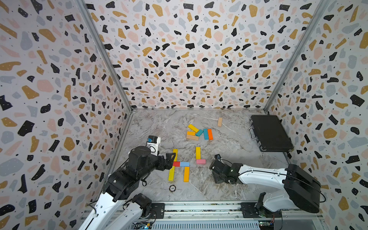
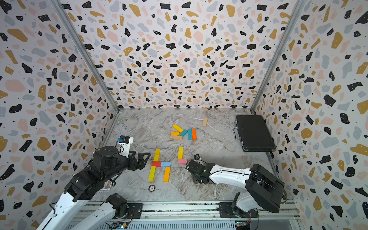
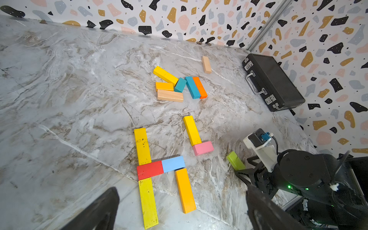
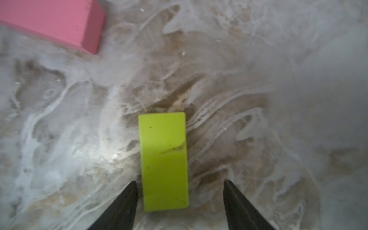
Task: Assemble the letter h with building blocks
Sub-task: Place the building block at the center of the board, then pick up the building block from the center of the board.
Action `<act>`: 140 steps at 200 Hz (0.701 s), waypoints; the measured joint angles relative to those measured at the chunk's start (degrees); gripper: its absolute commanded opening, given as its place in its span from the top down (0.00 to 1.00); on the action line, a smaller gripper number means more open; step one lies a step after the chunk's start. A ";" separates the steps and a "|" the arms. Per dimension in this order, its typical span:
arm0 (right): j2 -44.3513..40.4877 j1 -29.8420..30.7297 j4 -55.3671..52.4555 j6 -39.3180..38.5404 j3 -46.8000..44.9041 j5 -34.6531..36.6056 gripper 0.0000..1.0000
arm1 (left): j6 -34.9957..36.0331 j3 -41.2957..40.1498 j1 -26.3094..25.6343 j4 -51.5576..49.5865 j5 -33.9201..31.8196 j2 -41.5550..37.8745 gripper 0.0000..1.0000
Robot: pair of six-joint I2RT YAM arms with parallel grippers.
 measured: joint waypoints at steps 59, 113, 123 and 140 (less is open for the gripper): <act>-2.49 -2.23 -2.89 8.79 -2.58 7.02 0.32 | 0.00 0.00 0.00 0.04 0.02 -0.09 0.01; -11.65 -3.85 0.39 8.90 -1.86 2.56 0.15 | 0.00 0.00 0.00 0.04 0.02 -0.52 0.01; -11.15 -4.22 0.52 9.29 -0.74 1.38 0.14 | 0.00 0.00 0.00 0.04 0.02 -0.68 0.01; -9.38 -4.85 0.61 10.47 0.48 -0.70 0.12 | 0.00 0.00 0.00 0.07 0.02 -0.79 0.01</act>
